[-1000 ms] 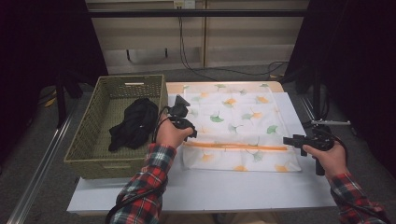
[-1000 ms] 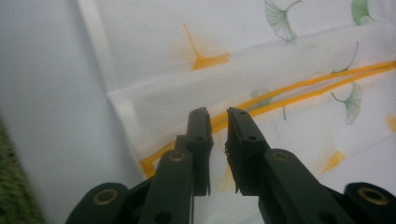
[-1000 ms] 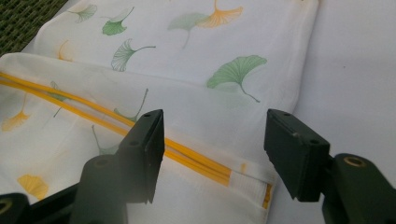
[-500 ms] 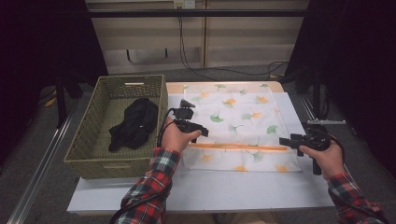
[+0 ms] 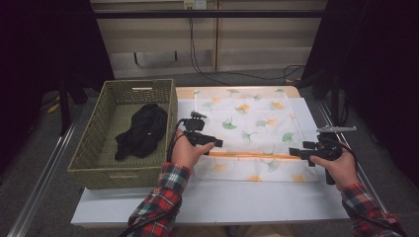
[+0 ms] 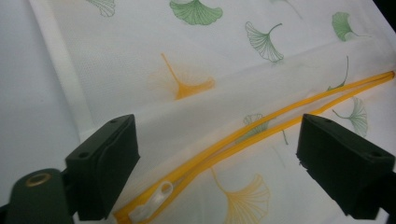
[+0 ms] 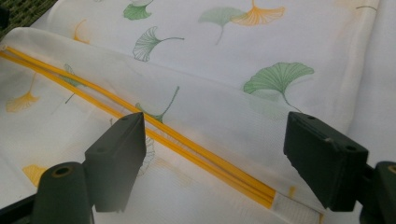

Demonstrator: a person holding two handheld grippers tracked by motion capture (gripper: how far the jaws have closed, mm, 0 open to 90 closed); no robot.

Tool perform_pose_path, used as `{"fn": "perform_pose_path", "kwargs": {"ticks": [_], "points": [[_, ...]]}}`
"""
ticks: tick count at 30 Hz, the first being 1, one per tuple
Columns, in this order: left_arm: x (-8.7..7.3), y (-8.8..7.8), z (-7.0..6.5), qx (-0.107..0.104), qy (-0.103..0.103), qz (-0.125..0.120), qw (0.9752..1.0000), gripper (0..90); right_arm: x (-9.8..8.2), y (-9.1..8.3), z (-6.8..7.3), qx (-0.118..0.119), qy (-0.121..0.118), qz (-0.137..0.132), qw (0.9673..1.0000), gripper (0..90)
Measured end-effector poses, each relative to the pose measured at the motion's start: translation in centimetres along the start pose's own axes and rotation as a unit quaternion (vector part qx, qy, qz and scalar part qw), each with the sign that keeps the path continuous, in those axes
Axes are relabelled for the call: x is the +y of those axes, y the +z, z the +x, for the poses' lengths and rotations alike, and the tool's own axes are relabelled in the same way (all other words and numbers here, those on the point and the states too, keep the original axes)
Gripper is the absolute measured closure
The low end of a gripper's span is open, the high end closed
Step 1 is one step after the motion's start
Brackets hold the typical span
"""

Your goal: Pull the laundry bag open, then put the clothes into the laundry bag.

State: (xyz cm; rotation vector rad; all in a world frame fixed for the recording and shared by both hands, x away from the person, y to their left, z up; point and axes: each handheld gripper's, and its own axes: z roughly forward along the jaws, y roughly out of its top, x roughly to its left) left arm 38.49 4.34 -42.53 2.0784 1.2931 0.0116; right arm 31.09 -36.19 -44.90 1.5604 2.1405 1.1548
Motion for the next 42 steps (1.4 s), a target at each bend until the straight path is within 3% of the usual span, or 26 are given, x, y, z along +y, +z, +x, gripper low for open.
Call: {"fn": "perform_pose_path", "kwargs": {"ticks": [6,12,17,30,42], "points": [[-0.7,0.3,-0.2,-0.004,0.001,-0.015,0.9999,6.4,0.2,0.5,0.9,0.005,-0.01,0.007,0.9999,18.5],[-0.9,0.4,-0.4,-0.012,0.014,-0.012,0.9998,3.6,0.6,1.3,2.1,0.01,-0.033,0.015,0.9993,16.2],[-1.1,0.5,-0.3,-0.014,0.012,-0.017,0.9997,2.5,1.0,1.7,3.0,0.016,-0.045,0.014,0.9987,15.2],[-1.3,0.4,-0.3,-0.023,0.013,-0.011,0.9996,1.6,1.6,3.3,4.5,0.029,-0.059,0.024,0.9975,15.0],[-1.5,0.7,0.1,-0.026,0.017,0.011,0.9995,2.0,1.9,4.7,5.4,0.036,-0.066,0.037,0.9965,16.0]]}}
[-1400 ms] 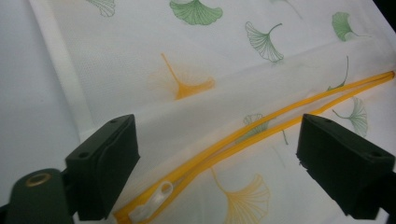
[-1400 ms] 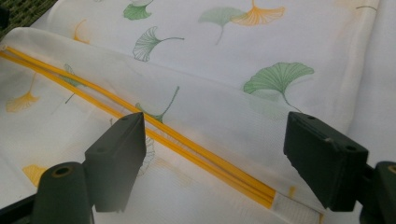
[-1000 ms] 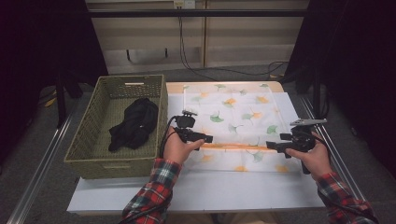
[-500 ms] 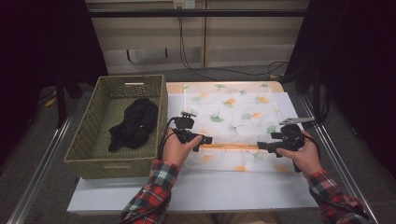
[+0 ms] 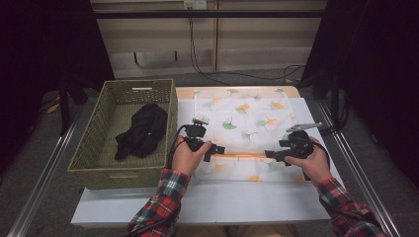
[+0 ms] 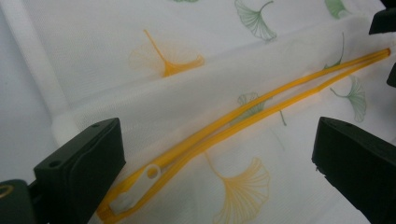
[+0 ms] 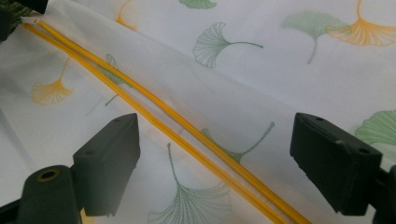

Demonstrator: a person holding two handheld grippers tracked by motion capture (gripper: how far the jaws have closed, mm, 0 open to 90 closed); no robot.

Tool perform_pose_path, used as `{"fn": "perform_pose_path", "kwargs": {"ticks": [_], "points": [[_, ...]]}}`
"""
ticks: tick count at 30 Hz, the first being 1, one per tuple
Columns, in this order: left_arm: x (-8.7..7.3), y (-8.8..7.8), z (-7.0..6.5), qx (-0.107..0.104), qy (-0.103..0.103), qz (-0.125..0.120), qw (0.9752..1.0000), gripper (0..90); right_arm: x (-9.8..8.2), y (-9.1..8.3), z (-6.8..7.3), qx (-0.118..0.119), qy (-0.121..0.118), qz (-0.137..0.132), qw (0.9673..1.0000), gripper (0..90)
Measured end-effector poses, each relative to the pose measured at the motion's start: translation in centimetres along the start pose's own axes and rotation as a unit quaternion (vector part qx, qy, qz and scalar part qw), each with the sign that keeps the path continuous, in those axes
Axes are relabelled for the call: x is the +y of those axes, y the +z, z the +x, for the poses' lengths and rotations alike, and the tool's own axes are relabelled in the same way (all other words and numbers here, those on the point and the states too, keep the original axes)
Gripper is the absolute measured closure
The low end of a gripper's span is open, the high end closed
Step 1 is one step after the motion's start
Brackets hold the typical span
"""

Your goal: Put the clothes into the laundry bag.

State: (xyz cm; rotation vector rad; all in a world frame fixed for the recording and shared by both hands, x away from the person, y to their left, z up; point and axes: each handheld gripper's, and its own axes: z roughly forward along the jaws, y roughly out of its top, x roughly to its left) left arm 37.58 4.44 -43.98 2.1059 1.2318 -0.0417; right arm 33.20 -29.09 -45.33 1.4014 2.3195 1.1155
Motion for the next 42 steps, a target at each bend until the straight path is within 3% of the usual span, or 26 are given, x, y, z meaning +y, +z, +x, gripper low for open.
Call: {"fn": "perform_pose_path", "kwargs": {"ticks": [4,14,22,42], "points": [[-0.1,0.0,0.2,-0.001,-0.005,-0.002,1.0,2.0,0.3,0.6,0.2,0.007,0.0,-0.001,1.0,16.1],[-0.1,-0.5,0.3,-0.012,-0.008,-0.009,0.9999,2.0,1.0,2.9,1.1,0.016,-0.031,0.015,0.9993,19.0],[-0.2,-0.4,0.4,-0.012,-0.007,-0.007,0.9999,2.0,1.2,3.7,1.4,0.02,-0.049,0.024,0.9983,23.2],[-0.4,-0.3,0.7,-0.009,-0.007,0.0,0.9999,2.0,1.3,5.8,1.6,0.011,-0.086,0.032,0.9957,34.5]]}}
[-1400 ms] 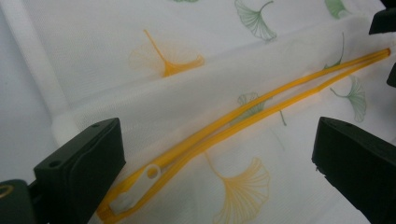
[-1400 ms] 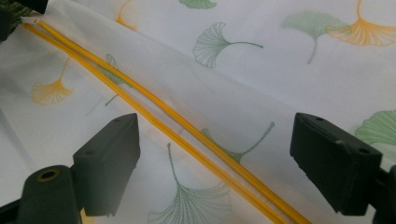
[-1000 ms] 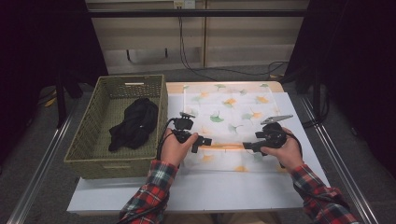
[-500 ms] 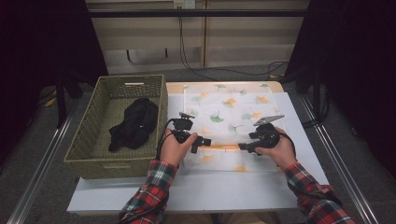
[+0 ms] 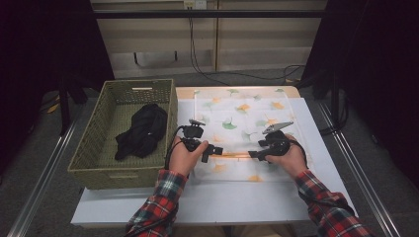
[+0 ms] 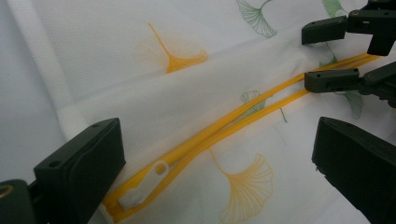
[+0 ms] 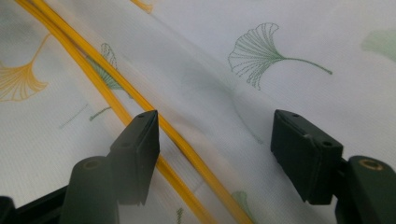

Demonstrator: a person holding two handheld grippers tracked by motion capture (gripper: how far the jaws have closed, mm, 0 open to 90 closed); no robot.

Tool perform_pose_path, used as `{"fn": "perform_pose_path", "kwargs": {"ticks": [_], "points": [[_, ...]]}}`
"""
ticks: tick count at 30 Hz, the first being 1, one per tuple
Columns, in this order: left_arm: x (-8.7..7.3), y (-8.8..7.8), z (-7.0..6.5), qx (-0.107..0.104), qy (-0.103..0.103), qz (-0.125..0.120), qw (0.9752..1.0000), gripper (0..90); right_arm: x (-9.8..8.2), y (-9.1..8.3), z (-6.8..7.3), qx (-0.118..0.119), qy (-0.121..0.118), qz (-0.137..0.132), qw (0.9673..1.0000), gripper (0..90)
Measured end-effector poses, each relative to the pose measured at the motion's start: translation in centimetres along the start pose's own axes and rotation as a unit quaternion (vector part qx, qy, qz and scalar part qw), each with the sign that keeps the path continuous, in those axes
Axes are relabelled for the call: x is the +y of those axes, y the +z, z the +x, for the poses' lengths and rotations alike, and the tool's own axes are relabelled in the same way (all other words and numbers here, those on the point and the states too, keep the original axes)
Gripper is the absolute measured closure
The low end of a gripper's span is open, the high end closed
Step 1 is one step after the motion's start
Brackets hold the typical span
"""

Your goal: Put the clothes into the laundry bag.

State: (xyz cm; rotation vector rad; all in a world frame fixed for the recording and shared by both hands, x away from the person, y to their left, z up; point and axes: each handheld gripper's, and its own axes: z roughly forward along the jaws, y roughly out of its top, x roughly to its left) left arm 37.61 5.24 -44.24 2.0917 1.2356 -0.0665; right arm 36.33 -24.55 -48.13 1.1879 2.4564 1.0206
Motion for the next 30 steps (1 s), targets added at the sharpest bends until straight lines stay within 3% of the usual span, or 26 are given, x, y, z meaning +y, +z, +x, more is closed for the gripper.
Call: {"fn": "perform_pose_path", "kwargs": {"ticks": [7,12,18,20,23,30], "points": [[-0.1,0.02,-0.03,0.003,0.003,0.0,1.0,2.0,-0.09,0.16,0.01,-0.006,-0.004,-0.007,0.9999,39.3],[-0.24,0.13,0.09,0.005,0.002,0.004,1.0,2.0,-0.25,0.22,0.49,-0.033,-0.01,-0.01,0.9993,43.4],[-0.29,0.23,0.07,0.005,0.002,0.005,1.0,2.0,-0.33,0.18,0.38,-0.036,-0.008,-0.016,0.9992,53.6],[-0.26,0.22,0.07,0.005,0.004,0.004,1.0,2.0,-0.27,0.17,0.47,-0.042,-0.006,-0.016,0.999,60.8],[-0.27,0.28,0.08,0.004,0.002,0.005,1.0,1.9,-0.05,0.25,0.53,-0.032,-0.012,-0.014,0.9993,70.1],[-0.21,0.4,0.04,0.002,0.001,0.005,1.0,1.8,-0.17,0.28,0.09,-0.028,0.017,-0.023,0.9992,80.6]]}}
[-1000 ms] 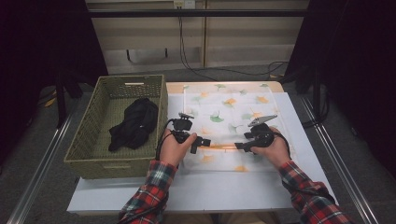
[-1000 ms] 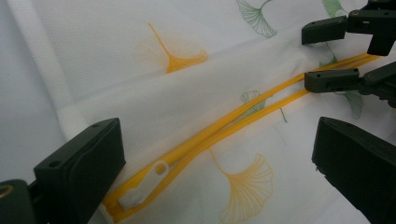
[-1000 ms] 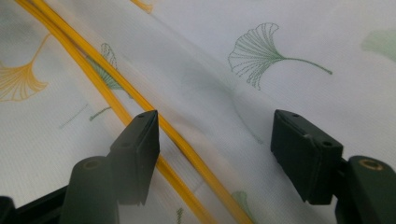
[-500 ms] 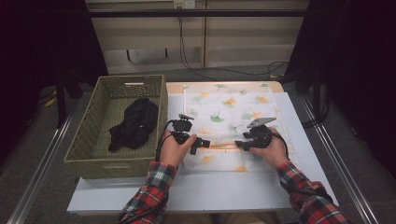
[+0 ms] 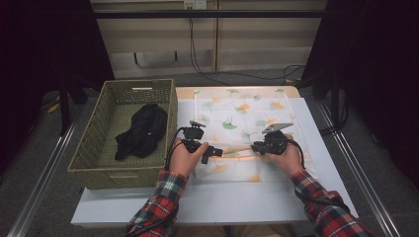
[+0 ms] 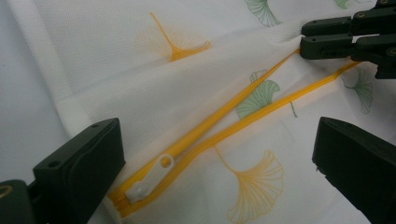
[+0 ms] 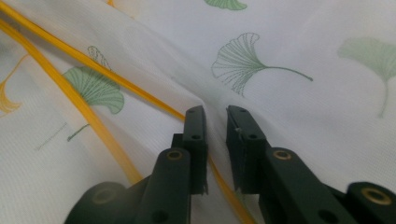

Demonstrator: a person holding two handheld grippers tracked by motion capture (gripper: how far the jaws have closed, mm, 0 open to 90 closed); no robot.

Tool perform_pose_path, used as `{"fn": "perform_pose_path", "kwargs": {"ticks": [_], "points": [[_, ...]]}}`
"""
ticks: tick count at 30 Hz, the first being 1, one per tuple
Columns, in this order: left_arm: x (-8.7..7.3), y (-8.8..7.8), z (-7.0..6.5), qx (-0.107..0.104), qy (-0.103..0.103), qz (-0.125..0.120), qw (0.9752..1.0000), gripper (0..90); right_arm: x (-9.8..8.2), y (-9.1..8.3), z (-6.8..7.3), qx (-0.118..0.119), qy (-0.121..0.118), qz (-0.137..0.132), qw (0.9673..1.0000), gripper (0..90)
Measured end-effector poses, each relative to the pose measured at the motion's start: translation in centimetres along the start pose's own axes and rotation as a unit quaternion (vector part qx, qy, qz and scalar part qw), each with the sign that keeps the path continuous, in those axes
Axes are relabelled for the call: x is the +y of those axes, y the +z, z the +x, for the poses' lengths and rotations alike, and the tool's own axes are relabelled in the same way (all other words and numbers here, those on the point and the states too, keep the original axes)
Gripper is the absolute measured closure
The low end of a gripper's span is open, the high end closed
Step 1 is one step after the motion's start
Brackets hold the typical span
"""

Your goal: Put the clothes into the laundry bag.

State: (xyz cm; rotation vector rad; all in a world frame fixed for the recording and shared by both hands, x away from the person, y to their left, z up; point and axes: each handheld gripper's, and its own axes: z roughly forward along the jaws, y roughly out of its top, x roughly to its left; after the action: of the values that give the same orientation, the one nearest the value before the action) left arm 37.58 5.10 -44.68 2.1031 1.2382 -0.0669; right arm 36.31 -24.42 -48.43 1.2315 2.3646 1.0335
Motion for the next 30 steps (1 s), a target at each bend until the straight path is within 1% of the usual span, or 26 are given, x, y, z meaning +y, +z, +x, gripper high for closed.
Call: {"fn": "perform_pose_path", "kwargs": {"ticks": [1,2,3,5,6,7,8,10,11,13,14,16,17,18,19,21,22,26,30], "points": [[0.0,0.0,0.0,0.0,0.001,0.0,1.0,1.8,0.0,0.0,0.0,-0.003,0.002,0.001,1.0,81.5],[0.0,0.0,0.0,0.001,0.002,0.0,1.0,1.8,-0.1,0.0,-0.2,0.001,0.004,-0.003,1.0,82.9],[0.1,0.0,0.0,0.001,0.0,0.0,1.0,1.8,-0.1,-0.1,-0.2,-0.001,0.008,-0.001,1.0,84.5],[0.1,0.0,-0.1,-0.001,0.001,0.0,1.0,1.8,-0.1,-0.1,-0.3,0.006,0.012,-0.001,0.9999,87.5],[0.1,0.1,-0.1,-0.001,0.001,0.0,1.0,1.8,-0.1,-0.1,-0.3,0.006,0.019,0.001,0.9998,88.0],[0.1,0.1,-0.1,-0.001,0.001,0.0,1.0,1.8,-0.1,0.0,-0.4,0.009,0.022,-0.001,0.9997,88.3],[0.0,0.1,-0.1,0.001,0.0,0.0,1.0,1.8,-0.1,0.0,-0.4,0.008,0.024,-0.002,0.9997,89.0],[0.0,0.1,0.0,-0.001,0.001,0.001,1.0,1.8,0.0,0.0,-0.4,0.007,0.026,0.0,0.9996,89.2],[0.0,0.1,0.0,-0.001,0.001,0.001,1.0,1.8,-0.1,0.0,-0.5,0.013,0.027,-0.003,0.9995,89.4],[0.0,0.1,0.0,-0.004,0.0,0.002,1.0,1.9,-0.1,0.0,-0.6,0.013,0.03,-0.002,0.9995,89.7],[0.0,0.1,0.0,-0.002,0.001,0.001,1.0,1.8,-0.1,0.0,-0.6,0.013,0.037,-0.001,0.9992,89.9],[0.0,0.0,0.0,-0.003,0.001,0.001,1.0,1.9,-0.1,-0.1,-0.5,0.012,0.034,-0.002,0.9994,90.0],[0.0,0.0,0.0,-0.001,0.002,0.001,1.0,1.8,0.0,-0.1,-0.5,0.012,0.042,0.002,0.999,90.0],[0.0,0.0,0.0,-0.001,0.001,0.001,1.0,1.8,0.0,-0.2,-0.5,0.017,0.042,0.003,0.999,90.0],[0.0,0.1,0.0,-0.001,0.001,0.002,1.0,1.8,0.0,-0.2,-0.5,0.014,0.042,0.004,0.999,90.0],[0.0,0.1,0.0,-0.001,0.002,0.003,1.0,1.8,0.0,-0.3,-0.5,0.019,0.049,0.004,0.9986,90.0],[0.0,0.1,0.0,0.0,-0.002,0.002,1.0,1.8,0.0,-0.4,-0.5,0.024,0.055,0.001,0.9982,90.0],[0.0,0.1,-0.1,-0.003,0.004,0.004,1.0,1.8,0.0,-1.0,-0.6,0.037,0.066,-0.001,0.9971,90.0],[0.0,0.1,-0.1,-0.002,0.003,0.003,1.0,1.8,0.1,-1.3,-0.7,0.038,0.065,-0.003,0.9971,90.0]]}}
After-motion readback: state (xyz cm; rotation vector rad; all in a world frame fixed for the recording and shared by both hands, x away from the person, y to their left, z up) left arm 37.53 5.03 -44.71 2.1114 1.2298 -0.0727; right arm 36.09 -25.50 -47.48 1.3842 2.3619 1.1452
